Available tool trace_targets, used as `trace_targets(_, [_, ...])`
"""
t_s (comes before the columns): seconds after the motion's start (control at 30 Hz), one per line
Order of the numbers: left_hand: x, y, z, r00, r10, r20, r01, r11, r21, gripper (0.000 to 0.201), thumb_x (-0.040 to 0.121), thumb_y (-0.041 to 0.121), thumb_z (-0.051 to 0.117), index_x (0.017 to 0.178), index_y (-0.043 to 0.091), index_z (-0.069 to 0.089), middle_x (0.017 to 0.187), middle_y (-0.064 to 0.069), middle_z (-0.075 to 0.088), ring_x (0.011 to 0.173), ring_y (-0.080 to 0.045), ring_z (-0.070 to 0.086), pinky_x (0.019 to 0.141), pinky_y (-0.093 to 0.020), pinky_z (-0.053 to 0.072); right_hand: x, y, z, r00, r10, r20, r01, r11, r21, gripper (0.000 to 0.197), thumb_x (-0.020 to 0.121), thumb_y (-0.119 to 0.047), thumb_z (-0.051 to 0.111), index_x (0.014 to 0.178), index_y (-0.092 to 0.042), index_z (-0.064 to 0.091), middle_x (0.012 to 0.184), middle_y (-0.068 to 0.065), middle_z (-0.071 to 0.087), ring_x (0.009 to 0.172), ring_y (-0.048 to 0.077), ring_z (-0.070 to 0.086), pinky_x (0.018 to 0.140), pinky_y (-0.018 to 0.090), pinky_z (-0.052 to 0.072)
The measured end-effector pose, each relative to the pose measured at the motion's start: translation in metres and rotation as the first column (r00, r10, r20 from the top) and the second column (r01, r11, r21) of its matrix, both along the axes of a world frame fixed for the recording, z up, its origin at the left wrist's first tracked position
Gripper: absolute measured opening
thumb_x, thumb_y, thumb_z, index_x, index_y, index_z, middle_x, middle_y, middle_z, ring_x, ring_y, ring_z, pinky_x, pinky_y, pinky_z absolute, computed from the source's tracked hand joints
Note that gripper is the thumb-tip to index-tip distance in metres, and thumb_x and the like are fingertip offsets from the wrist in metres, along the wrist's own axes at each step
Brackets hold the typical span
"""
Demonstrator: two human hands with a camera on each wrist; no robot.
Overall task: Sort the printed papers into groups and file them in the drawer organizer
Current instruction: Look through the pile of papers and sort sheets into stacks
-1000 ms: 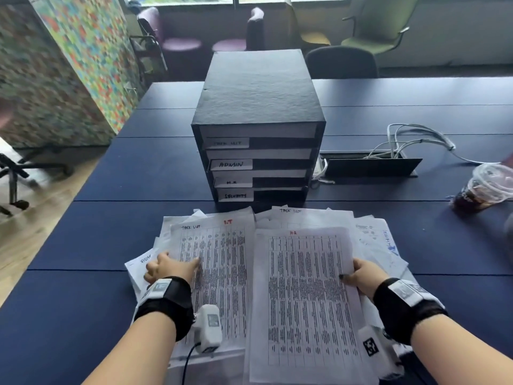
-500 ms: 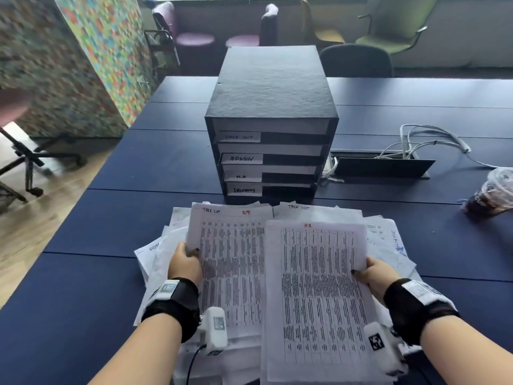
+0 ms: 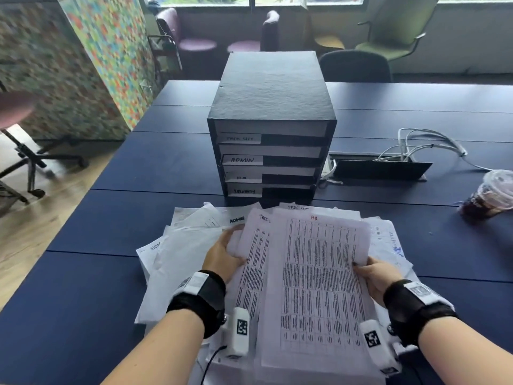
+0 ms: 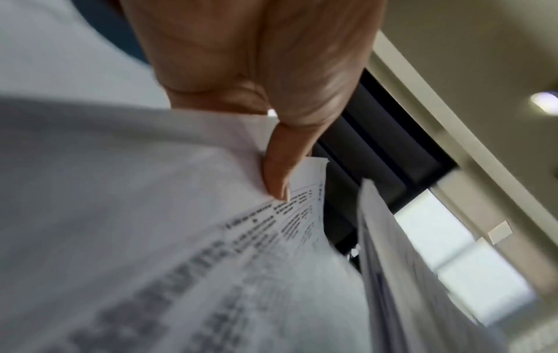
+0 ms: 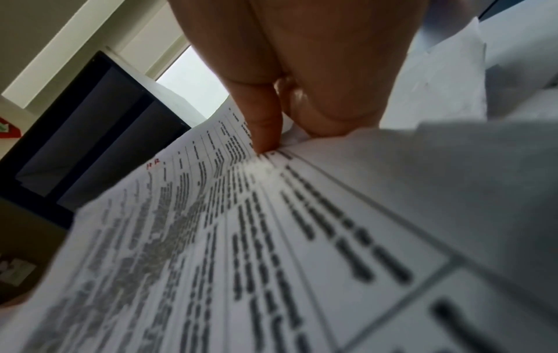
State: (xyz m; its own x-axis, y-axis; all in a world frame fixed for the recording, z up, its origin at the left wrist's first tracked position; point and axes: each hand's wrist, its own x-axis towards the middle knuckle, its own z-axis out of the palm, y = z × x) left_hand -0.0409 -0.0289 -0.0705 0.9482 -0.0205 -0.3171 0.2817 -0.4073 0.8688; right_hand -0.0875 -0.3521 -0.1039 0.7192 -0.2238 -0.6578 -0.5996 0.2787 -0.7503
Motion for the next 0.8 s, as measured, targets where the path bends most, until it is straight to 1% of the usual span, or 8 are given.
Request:
trace_targets(0.13, [0.004,0.001,-0.001,0.998,-0.06,0.005,0.055,0.942,0.331,0.053,0.084,0.018,0.065,0.128,0.042,0.05,0.123,-0.003,0.051,0.112,-0.024,0.053,0.097,-0.032,0.043,0.002,0.002,0.002,0.999,0.019,-0.034,-0.022,0.997,-0.079,0.025,0.089,0.014,0.041,0.095,-0.005,0.057,0.089,0.023,0.064,0.078,0.036,0.062,0.065,0.046,0.057])
trace_targets(0.23, [0.003,0.001,-0.004,0.995,-0.097,-0.036,0.098,0.768,0.633,0.05,0.084,0.045,0.061,0.132,0.044,0.046,0.139,-0.001,0.036,0.127,-0.025,0.034,0.107,-0.038,0.029,0.002,0.003,0.002,0.996,0.061,-0.065,-0.071,0.984,-0.162,0.024,0.088,0.011,0.048,0.092,-0.009,0.061,0.102,0.028,0.064,0.097,0.046,0.06,0.087,0.06,0.048])
trace_targets(0.33, [0.0,-0.004,-0.004,0.99,-0.125,-0.072,0.14,0.71,0.69,0.051,0.082,0.055,0.059,0.13,0.041,0.049,0.145,0.003,0.03,0.13,-0.024,0.028,0.107,-0.038,0.024,0.002,0.002,-0.001,0.995,0.061,-0.085,-0.076,0.981,-0.179,0.025,0.087,0.009,0.051,0.088,-0.012,0.062,0.104,0.027,0.064,0.101,0.046,0.059,0.092,0.06,0.045])
trace_targets(0.47, [0.002,-0.011,-0.004,0.996,-0.08,-0.027,0.076,0.717,0.693,0.04,0.079,0.047,0.066,0.116,0.034,0.058,0.129,0.001,0.042,0.121,-0.023,0.036,0.101,-0.033,0.029,0.004,0.002,-0.002,0.994,0.053,-0.093,-0.07,0.981,-0.183,0.025,0.087,0.012,0.049,0.09,-0.01,0.062,0.107,0.03,0.062,0.103,0.048,0.058,0.093,0.06,0.044])
trace_targets(0.53, [0.001,-0.016,-0.003,0.993,-0.121,-0.007,0.1,0.785,0.612,0.026,0.086,0.034,0.062,0.109,0.024,0.058,0.115,-0.003,0.049,0.112,-0.026,0.046,0.094,-0.031,0.037,0.004,0.002,-0.001,0.994,0.046,-0.1,-0.063,0.982,-0.179,0.023,0.087,0.012,0.047,0.096,-0.005,0.061,0.107,0.03,0.062,0.102,0.047,0.059,0.093,0.06,0.044])
trace_targets(0.67, [-0.007,-0.034,-0.001,0.986,-0.163,-0.022,0.164,0.971,0.176,0.017,0.095,0.011,0.044,0.111,0.014,0.049,0.099,-0.009,0.063,0.09,-0.027,0.06,0.078,-0.029,0.045,0.004,0.0,-0.002,0.996,-0.036,-0.082,0.026,0.992,-0.122,0.026,0.088,0.004,0.051,0.114,0.001,0.054,0.109,0.024,0.062,0.105,0.039,0.057,0.1,0.058,0.038])
trace_targets(0.77, [-0.009,-0.049,-0.002,0.997,-0.08,0.0,0.08,0.996,-0.034,0.026,0.093,0.005,0.045,0.108,0.023,0.055,0.102,-0.004,0.068,0.096,-0.023,0.063,0.084,-0.029,0.048,0.007,-0.012,-0.02,0.997,-0.039,-0.071,0.032,0.994,-0.108,0.066,0.063,-0.018,0.081,0.119,0.003,0.053,0.119,0.021,0.061,0.119,0.035,0.052,0.108,0.055,0.032])
trace_targets(0.8, [-0.009,-0.054,-0.002,0.996,-0.087,-0.014,0.084,0.99,-0.116,0.029,0.092,0.003,0.048,0.103,0.027,0.059,0.101,-0.001,0.069,0.098,-0.022,0.064,0.087,-0.03,0.05,0.008,-0.019,-0.027,0.998,-0.026,-0.059,0.019,0.992,-0.126,0.068,0.056,-0.02,0.083,0.114,0.003,0.056,0.116,0.02,0.063,0.116,0.034,0.054,0.107,0.054,0.033])
